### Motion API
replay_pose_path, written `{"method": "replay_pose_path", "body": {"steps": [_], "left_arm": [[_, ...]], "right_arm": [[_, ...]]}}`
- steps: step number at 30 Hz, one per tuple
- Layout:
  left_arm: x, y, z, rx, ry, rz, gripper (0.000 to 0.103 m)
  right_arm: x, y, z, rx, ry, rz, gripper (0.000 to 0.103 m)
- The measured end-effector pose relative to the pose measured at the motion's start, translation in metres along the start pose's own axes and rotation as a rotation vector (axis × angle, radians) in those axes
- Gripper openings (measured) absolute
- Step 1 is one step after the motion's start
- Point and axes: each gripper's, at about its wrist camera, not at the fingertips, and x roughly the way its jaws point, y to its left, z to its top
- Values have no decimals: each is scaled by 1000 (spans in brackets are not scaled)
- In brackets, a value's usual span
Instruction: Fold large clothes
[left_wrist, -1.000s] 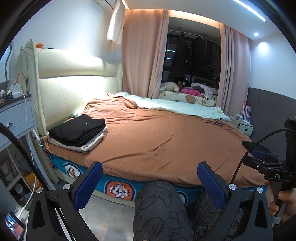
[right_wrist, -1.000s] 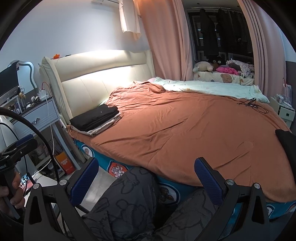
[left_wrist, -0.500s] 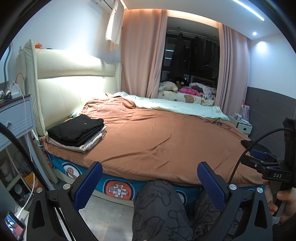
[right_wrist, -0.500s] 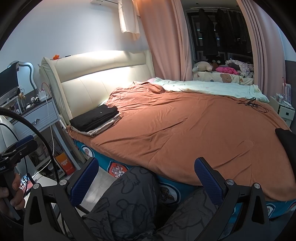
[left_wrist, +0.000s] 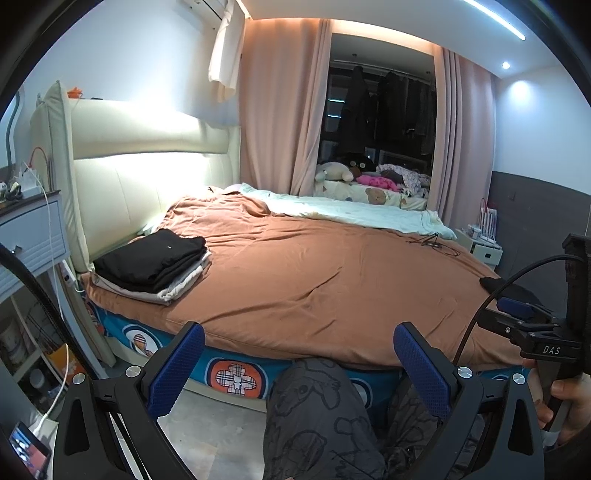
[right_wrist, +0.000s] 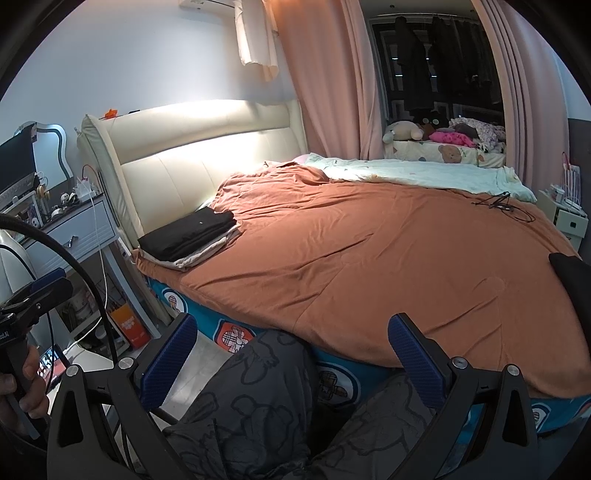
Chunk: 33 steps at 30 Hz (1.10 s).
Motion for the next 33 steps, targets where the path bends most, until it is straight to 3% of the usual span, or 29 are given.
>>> {"method": "replay_pose_path", "body": {"steps": [33], "left_arm": [[0, 1, -1, -2, 0, -3, 103]], "right_arm": [[0, 6, 0, 14, 6, -13, 103]]}}
